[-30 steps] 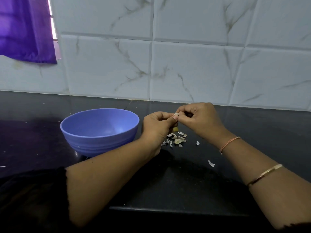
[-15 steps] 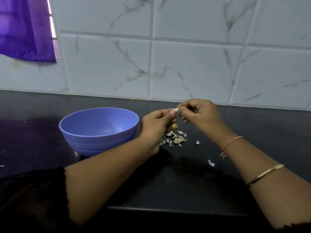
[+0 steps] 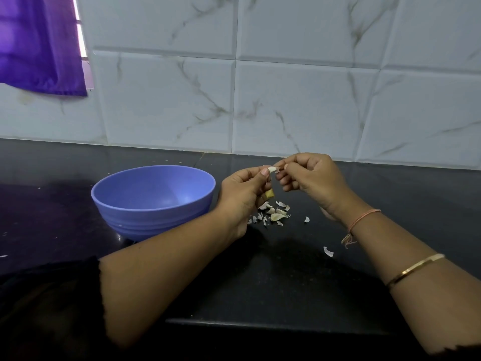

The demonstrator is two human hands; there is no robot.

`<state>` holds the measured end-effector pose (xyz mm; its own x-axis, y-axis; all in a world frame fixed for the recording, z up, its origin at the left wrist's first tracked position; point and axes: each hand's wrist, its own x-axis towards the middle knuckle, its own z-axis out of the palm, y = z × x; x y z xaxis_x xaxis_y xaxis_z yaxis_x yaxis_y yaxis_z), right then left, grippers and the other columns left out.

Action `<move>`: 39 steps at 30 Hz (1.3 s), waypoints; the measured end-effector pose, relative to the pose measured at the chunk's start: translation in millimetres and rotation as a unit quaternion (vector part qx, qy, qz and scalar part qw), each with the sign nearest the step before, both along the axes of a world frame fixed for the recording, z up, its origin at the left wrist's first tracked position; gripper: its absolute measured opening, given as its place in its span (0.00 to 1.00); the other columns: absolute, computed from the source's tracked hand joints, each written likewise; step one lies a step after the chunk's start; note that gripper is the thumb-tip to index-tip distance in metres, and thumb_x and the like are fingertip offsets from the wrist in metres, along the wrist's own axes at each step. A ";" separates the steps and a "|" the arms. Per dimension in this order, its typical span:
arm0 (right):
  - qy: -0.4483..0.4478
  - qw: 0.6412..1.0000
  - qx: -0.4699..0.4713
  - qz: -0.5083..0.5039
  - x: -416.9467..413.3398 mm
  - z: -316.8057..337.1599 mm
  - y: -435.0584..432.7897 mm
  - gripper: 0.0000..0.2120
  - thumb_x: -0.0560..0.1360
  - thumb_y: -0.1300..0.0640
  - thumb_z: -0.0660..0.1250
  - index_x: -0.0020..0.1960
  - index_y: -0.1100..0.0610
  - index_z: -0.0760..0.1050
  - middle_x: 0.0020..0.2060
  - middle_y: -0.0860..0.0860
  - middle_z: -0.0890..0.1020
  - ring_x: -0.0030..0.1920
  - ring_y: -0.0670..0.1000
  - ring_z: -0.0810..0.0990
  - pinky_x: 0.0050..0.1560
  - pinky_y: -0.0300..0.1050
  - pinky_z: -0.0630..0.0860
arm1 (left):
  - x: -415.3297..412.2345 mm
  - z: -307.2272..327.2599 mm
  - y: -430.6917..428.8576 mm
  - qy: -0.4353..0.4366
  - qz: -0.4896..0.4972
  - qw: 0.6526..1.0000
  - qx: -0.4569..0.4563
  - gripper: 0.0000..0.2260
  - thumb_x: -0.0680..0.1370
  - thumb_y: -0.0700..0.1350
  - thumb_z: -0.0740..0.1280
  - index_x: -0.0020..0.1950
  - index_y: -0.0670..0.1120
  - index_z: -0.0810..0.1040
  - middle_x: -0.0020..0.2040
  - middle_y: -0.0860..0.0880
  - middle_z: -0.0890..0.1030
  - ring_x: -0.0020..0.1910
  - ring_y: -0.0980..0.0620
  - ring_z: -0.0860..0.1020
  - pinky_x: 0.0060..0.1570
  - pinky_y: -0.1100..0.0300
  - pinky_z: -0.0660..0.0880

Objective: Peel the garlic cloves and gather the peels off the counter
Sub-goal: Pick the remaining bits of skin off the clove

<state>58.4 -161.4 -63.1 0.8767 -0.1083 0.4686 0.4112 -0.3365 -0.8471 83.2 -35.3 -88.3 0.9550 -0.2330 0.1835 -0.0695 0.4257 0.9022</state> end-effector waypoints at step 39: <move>-0.029 0.995 -0.088 -0.030 0.4 -2.8 -0.5 0.05 0.73 0.64 0.67 0.39 0.59 0.79 0.32 0.54 0.80 0.31 0.47 0.77 0.34 0.37 0.78 | 0.5 -0.1 0.5 0.027 -0.031 0.999 -0.021 0.03 0.74 0.41 0.69 0.40 0.45 0.78 0.29 0.54 0.79 0.32 0.59 0.77 0.40 0.64 0.77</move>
<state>58.9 -161.9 -65.9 0.8425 -0.0705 0.5341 0.4322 -0.5032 -0.7483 83.7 -34.7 -88.4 0.9480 -0.2849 0.1421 0.0068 0.4645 0.8855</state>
